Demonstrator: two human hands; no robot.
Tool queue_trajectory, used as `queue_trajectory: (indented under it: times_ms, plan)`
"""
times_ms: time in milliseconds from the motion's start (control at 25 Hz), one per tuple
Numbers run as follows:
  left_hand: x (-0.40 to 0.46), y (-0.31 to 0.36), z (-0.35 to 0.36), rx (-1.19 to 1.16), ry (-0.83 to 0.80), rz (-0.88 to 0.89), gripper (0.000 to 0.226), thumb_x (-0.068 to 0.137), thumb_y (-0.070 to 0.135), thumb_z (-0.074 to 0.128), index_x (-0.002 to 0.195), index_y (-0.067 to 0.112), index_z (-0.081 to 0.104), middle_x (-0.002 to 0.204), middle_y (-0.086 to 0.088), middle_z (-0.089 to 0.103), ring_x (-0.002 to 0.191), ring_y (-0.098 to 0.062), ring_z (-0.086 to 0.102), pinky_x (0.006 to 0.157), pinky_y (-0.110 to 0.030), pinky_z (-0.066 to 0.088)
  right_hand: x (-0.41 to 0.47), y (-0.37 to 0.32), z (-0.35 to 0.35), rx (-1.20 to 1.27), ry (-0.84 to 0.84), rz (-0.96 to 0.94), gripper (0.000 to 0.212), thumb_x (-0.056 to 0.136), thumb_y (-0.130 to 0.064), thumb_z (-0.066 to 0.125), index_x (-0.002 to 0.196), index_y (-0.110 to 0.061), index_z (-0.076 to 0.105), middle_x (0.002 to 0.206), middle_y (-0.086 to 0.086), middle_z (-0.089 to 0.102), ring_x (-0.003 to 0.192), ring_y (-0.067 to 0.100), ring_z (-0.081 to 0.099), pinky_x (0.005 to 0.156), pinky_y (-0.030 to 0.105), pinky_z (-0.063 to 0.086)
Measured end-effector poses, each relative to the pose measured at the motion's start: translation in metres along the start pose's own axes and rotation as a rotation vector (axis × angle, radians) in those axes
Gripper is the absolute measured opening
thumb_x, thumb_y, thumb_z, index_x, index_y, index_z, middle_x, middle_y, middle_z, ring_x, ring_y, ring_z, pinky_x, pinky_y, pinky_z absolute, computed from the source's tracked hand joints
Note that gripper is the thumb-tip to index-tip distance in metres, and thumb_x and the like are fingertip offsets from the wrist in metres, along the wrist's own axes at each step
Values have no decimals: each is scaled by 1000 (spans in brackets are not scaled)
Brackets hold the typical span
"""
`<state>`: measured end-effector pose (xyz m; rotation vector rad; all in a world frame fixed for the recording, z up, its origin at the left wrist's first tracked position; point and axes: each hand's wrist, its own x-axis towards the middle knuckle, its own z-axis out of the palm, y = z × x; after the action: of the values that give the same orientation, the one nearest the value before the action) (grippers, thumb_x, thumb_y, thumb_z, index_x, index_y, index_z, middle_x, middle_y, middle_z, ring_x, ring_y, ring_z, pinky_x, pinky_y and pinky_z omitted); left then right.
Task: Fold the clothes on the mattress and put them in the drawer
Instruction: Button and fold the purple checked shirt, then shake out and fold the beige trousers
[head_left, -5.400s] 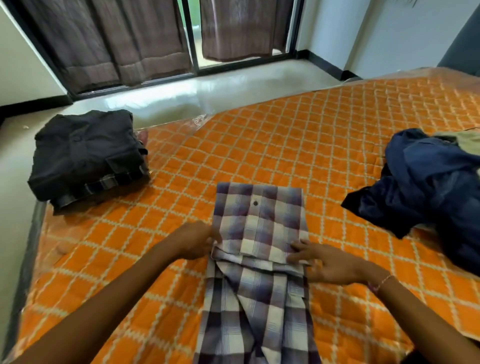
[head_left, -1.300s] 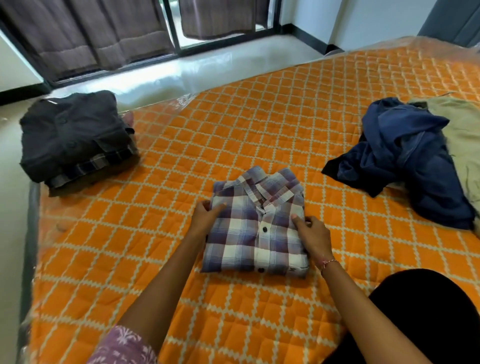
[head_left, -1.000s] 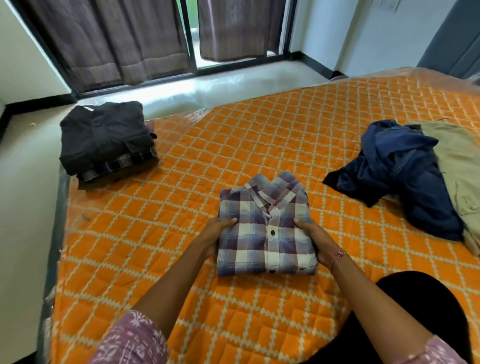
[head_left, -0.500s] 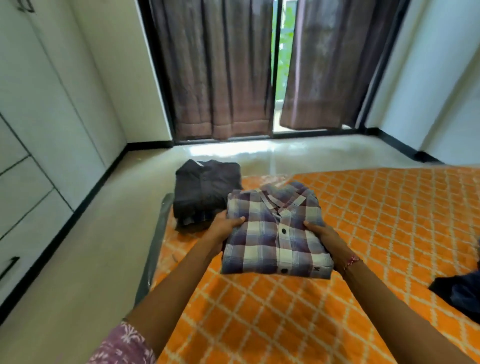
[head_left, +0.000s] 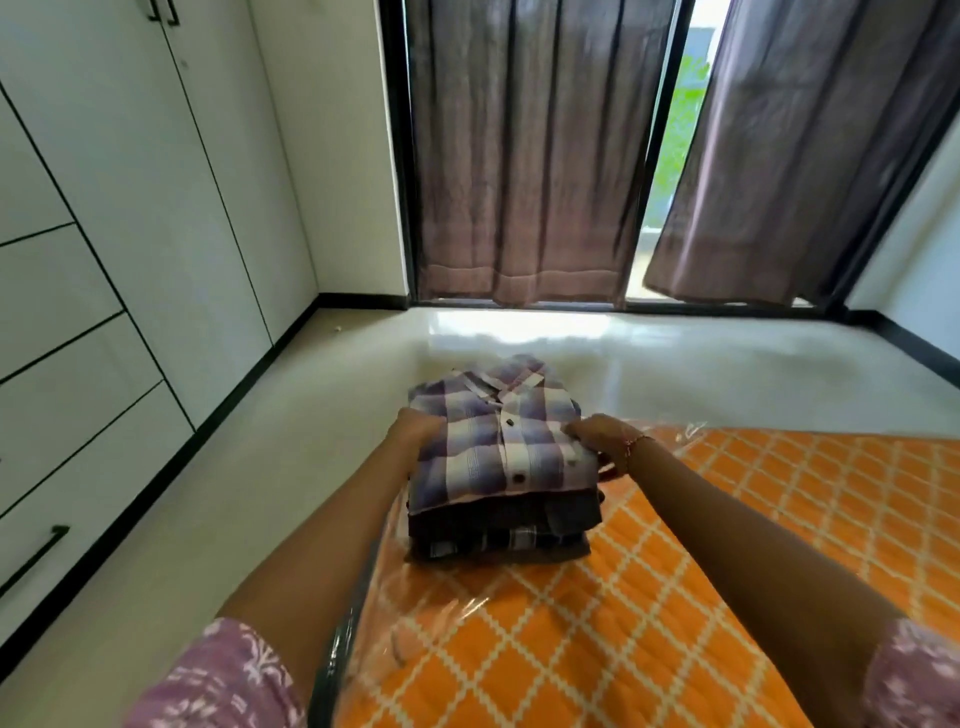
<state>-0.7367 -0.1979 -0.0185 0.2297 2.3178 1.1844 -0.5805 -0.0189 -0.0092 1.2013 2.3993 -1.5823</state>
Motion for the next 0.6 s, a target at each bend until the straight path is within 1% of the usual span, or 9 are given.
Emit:
queue_trajectory:
  times_ms: [40,80,160,240,280,360,440,560,600]
  plan:
    - [8,-12,9,142,0,13,76,78,44,59,140,6,36,139,-20,47,122,-36,50,103,-42,43,6,6,8,-104,62,-19,30,97,-18,46,119,1,53,118,21,58,106,36,55,87,42,48]
    - [6,-18,16,235,37,35,75,82,45,54,143,8,31,142,-22,43,125,-38,47,104,-44,41,10,11,15,-198,151,-59,34,95,-17,46,122,3,52,123,23,56,112,38,54,91,41,46]
    - [-10,-24,23,365,178,95,62,93,40,45,144,10,28,143,-22,39,126,-40,44,104,-47,40,6,20,20,-242,280,-87,38,94,-23,47,123,2,51,125,22,57,112,38,54,91,40,45]
    - [-30,-21,20,504,310,229,55,96,35,45,143,12,29,142,-18,38,126,-38,43,102,-48,39,-12,23,14,-277,398,-142,39,97,-30,46,125,-3,50,124,22,57,111,38,55,90,42,46]
    - [-40,-22,19,546,351,319,53,96,31,47,142,13,30,142,-17,38,125,-36,44,101,-48,40,-23,26,11,-329,460,-184,39,98,-31,45,126,-4,48,125,21,57,111,38,55,90,43,47]
    - [-75,-24,22,562,381,485,50,94,26,51,139,13,35,142,-16,41,123,-34,47,99,-47,42,-59,37,5,-492,567,-256,39,98,-29,46,130,-8,46,127,18,54,113,35,53,89,42,47]
    - [-109,-29,34,555,381,606,47,93,25,54,136,14,40,138,-13,46,121,-31,49,97,-44,44,-97,55,5,-612,616,-296,41,97,-27,49,134,-10,43,128,15,53,114,33,52,86,40,46]
    - [-175,-35,67,603,352,729,41,93,28,54,131,12,49,130,-10,53,117,-28,51,95,-40,42,-161,94,3,-641,640,-298,43,96,-25,50,136,-13,40,120,13,59,105,31,58,69,35,44]
    - [-196,-36,80,640,343,767,42,93,30,53,132,12,49,130,-10,54,116,-28,52,95,-40,42,-182,107,0,-646,635,-289,43,96,-25,49,137,-14,40,119,12,60,105,32,58,68,35,43]
